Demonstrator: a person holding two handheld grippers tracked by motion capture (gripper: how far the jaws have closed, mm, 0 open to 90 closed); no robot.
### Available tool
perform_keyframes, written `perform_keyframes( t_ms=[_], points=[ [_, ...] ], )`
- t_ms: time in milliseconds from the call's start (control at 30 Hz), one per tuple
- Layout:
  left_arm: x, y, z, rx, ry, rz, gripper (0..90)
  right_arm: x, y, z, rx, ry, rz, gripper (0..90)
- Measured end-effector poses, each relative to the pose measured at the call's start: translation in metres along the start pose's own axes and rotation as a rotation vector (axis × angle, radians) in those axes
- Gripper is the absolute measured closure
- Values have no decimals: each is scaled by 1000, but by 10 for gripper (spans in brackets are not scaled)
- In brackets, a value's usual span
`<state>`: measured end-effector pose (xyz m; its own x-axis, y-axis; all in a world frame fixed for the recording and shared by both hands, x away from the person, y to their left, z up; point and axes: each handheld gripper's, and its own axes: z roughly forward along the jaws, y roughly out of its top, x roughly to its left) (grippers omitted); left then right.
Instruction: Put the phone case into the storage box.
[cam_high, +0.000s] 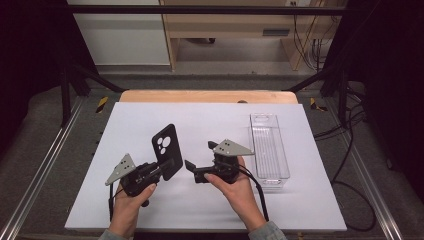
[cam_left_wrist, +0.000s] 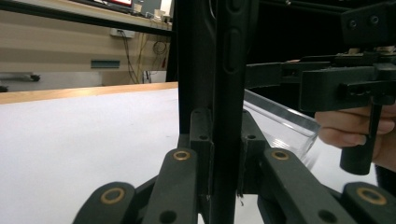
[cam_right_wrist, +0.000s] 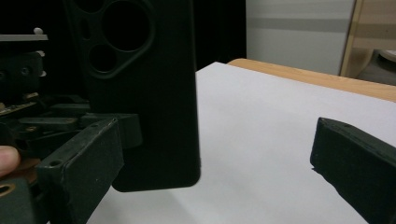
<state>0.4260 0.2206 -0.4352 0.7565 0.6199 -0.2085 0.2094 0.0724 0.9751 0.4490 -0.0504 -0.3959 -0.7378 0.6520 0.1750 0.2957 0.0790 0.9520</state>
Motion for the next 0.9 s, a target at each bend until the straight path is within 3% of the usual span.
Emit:
perform_keyframes(
  t_ms=[600,900],
  points=[
    [-21,-13,18,62,-40,-3,806,18,0,1,-40,53,-11,22],
    [-27,-15,22,76,-40,7,806,18,0,2,-52,50,12,22]
  ],
)
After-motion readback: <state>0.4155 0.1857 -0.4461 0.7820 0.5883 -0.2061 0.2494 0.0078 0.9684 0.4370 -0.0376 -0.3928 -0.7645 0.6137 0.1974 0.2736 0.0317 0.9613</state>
